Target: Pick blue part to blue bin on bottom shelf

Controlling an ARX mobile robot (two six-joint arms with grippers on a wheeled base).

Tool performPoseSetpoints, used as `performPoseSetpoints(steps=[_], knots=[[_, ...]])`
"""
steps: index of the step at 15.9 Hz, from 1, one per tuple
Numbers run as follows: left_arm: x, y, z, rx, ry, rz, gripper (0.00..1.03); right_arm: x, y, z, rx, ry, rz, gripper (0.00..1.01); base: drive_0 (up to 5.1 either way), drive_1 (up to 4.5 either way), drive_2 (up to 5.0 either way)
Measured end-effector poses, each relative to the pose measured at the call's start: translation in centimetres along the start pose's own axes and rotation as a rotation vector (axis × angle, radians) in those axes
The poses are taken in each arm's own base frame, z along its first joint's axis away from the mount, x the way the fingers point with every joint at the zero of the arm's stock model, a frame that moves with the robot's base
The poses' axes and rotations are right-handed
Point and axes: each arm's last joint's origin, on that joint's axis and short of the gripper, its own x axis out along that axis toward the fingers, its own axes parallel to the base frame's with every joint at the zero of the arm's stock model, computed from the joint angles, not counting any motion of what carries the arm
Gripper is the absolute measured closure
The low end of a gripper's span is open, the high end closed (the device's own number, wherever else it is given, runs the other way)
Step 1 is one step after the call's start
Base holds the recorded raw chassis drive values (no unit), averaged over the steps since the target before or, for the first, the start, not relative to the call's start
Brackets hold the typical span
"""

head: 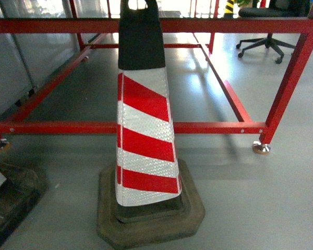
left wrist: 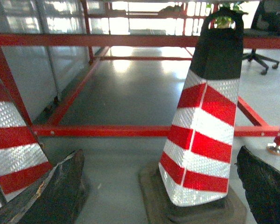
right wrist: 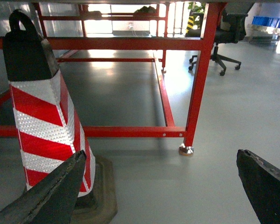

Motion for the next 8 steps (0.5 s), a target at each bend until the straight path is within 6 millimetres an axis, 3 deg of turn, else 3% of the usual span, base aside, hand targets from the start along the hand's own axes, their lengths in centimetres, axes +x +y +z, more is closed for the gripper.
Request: performPoseSetpoints(steps=[8], knots=[[0.00,0.00,0.01,0.000,-0.001,-0.001,0.05,0.00,0.00,0.02,0.003,-0.002,0.000,0.03,0.0,0.00,0.0]])
